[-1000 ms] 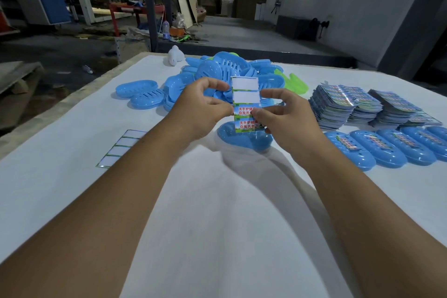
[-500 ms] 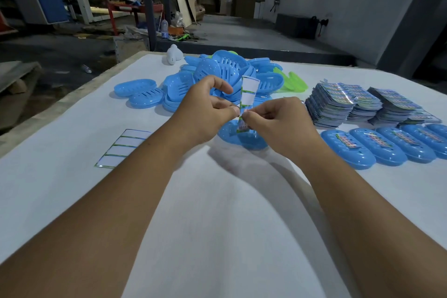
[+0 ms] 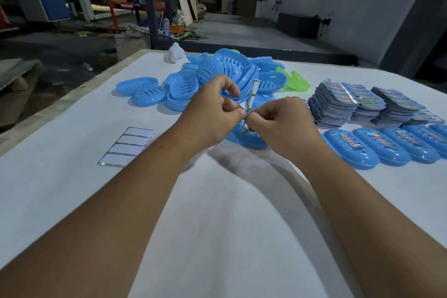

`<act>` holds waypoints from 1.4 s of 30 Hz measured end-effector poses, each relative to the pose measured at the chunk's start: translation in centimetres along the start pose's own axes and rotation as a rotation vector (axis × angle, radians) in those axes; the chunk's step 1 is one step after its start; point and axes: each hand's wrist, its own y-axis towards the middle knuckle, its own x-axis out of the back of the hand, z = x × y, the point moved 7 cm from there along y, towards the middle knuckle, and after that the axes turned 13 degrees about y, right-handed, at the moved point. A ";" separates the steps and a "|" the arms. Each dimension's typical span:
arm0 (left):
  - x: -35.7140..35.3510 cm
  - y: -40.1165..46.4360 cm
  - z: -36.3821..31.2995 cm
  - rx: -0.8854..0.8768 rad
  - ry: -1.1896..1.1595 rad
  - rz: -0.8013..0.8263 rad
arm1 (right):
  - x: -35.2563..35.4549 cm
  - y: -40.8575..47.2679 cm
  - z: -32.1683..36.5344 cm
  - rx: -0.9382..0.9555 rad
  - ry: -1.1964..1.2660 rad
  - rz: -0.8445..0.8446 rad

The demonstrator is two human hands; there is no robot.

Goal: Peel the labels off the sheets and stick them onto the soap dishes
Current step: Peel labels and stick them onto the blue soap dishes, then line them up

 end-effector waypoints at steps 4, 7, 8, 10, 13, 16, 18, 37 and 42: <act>-0.2 -0.1 -0.2 -0.018 0.016 -0.003 | 0.0 0.1 0.2 0.025 -0.102 -0.020; -0.2 -0.1 -0.2 -0.025 0.027 -0.011 | -0.1 0.0 0.2 0.030 -0.116 -0.021; -0.1 -0.1 -0.2 -0.026 0.031 -0.013 | -0.1 0.0 0.2 0.027 -0.104 -0.019; 0.0 0.0 -0.1 -0.022 0.040 -0.022 | 0.1 0.0 0.1 0.008 -0.057 -0.016; 0.1 0.1 0.0 -0.007 0.049 -0.034 | 0.3 0.1 0.0 0.012 -0.030 -0.027; 0.2 0.2 0.3 0.012 0.054 -0.053 | 0.3 0.4 -0.2 0.007 -0.044 -0.024; 0.4 0.2 0.5 0.029 0.084 -0.074 | 0.3 0.5 -0.5 -0.007 -0.049 -0.015; 2.0 0.7 3.3 0.267 0.390 -0.112 | 1.3 0.6 -1.4 -0.107 -0.117 -0.027; 2.6 0.4 4.1 0.352 0.497 -0.114 | 1.2 0.6 -1.7 -0.147 -0.093 -0.013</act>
